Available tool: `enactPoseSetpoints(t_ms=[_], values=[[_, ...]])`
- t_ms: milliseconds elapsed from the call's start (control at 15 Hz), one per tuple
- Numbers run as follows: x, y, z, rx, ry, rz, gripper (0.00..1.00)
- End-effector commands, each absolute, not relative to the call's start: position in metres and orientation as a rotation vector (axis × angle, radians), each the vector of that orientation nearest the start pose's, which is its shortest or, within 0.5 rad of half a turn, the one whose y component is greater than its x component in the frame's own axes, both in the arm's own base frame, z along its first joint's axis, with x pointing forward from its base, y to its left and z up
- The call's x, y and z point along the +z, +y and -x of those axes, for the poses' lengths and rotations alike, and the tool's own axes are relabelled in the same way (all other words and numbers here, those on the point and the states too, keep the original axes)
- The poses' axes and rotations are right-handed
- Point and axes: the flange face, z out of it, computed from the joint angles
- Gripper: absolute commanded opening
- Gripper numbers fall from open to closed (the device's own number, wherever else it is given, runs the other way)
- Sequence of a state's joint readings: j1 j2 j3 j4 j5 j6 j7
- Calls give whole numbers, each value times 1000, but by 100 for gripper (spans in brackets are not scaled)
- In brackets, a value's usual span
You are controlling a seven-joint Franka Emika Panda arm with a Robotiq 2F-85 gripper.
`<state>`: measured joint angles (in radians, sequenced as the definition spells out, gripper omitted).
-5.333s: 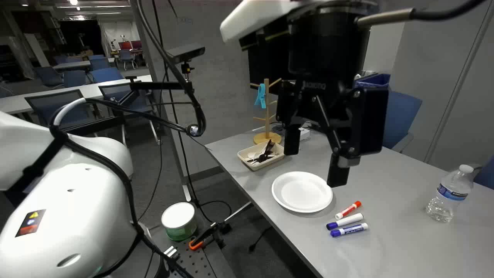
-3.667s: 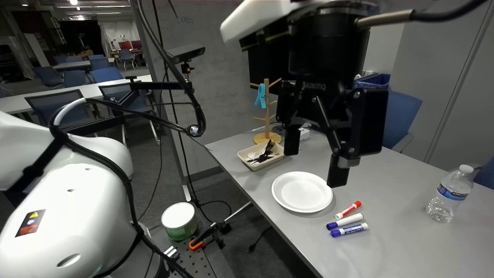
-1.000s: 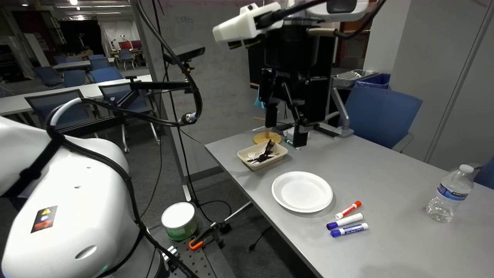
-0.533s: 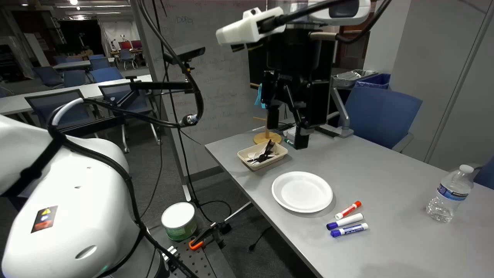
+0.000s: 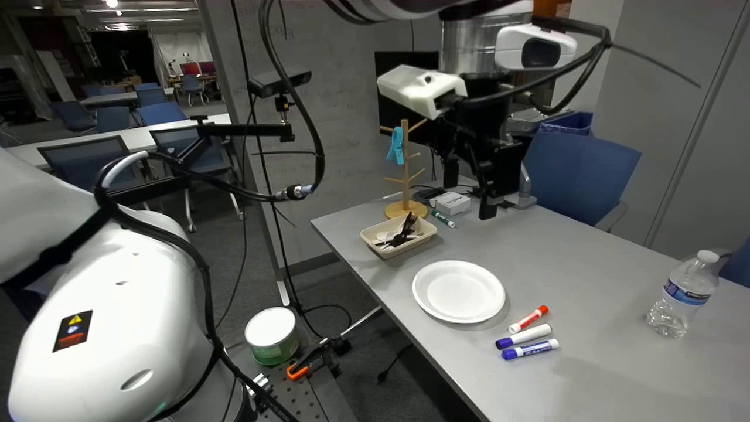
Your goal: Put the markers on the white plate
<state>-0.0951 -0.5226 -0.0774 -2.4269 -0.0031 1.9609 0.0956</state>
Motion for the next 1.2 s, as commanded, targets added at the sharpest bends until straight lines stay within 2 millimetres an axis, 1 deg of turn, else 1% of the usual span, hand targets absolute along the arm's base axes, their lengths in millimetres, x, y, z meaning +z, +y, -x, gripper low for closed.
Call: enactPoseSetpoints(t_ms=[0,267,400,533,667,800,1000,1133], values=[[494,-70,-396,-80,400,3078,100],[495,-71,-401,-81,402,3076,100],[487,-67,-406,-84,399,3085,100],[475,-61,-419,-118,410,3076,100],[460,-54,-438,-142,420,3068,100],[440,-45,-457,-162,433,3065,100],[407,-37,-485,-168,439,3070,100],[384,-36,-501,-164,450,3071,100]])
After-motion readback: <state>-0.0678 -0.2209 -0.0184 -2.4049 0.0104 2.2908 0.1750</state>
